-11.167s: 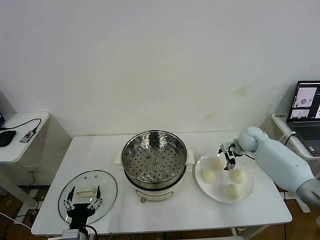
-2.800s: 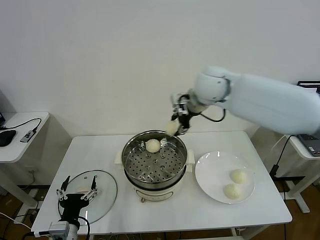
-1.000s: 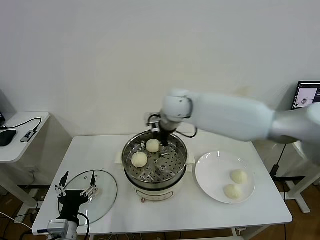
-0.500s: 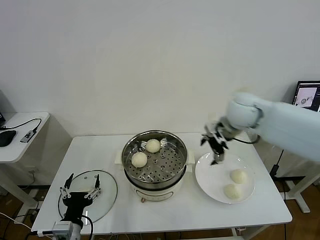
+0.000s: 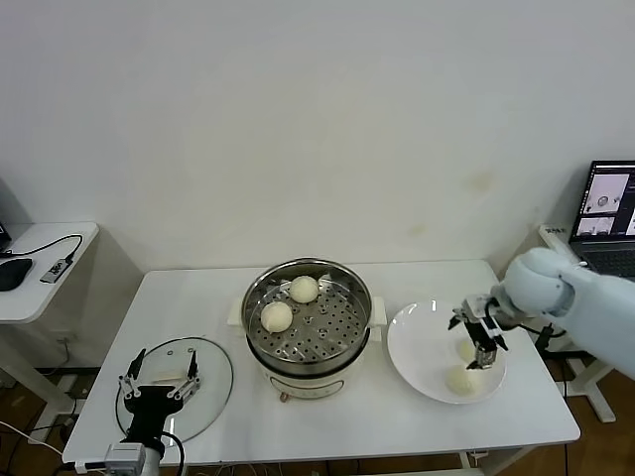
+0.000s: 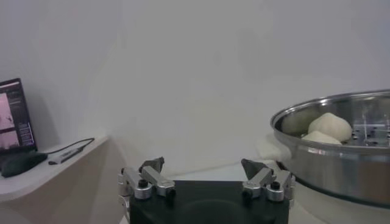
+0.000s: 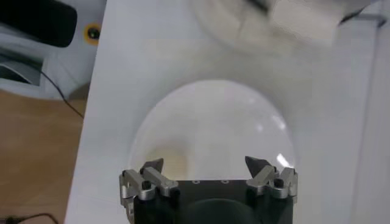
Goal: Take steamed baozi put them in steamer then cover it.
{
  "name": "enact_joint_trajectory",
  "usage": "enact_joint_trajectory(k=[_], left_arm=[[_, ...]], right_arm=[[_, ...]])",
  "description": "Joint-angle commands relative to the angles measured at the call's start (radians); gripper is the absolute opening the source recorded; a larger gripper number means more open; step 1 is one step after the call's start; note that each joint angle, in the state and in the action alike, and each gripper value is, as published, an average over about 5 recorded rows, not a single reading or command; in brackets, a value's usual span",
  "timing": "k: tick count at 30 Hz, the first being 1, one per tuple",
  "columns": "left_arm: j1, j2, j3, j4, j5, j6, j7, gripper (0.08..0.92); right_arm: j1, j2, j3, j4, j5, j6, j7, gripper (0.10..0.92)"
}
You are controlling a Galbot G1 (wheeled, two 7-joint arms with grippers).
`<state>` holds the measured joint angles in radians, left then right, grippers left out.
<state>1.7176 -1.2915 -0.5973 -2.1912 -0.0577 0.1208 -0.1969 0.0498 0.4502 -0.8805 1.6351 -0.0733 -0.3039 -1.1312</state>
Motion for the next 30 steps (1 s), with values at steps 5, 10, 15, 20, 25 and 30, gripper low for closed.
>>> enact_joint_trajectory(k=[5,10,15,20,25,30], left_arm=[[0.0,-0.009,0.004,0.004,0.006,-0.001,-0.001,0.823],[-0.003,-0.008,0.003,0.009,0.004,-0.001,-0.001,0.823],[-0.008,-0.007,0.003,0.013,0.003,-0.001,-0.003,0.823],[-0.01,-0.004,0.001,0.019,0.002,-0.002,-0.004,0.823],[-0.012,-0.005,0.0,0.022,0.002,-0.004,-0.008,0.823],[-0.011,-0.005,0.0,0.019,0.002,-0.004,-0.008,0.823]], right_arm=[[-0.194,0.018,0.116,-0.087,-0.087,0.016,0.007,0.816],[-0.203,0.046,0.121,-0.132,-0.092,0.018,0.008,0.814],[-0.218,0.07,0.131,-0.16,-0.094,0.014,0.011,0.806],[-0.225,0.092,0.134,-0.174,-0.092,0.011,0.016,0.782],[-0.221,0.111,0.126,-0.185,-0.091,0.004,0.013,0.755],[-0.219,0.124,0.122,-0.193,-0.089,-0.005,0.009,0.708]])
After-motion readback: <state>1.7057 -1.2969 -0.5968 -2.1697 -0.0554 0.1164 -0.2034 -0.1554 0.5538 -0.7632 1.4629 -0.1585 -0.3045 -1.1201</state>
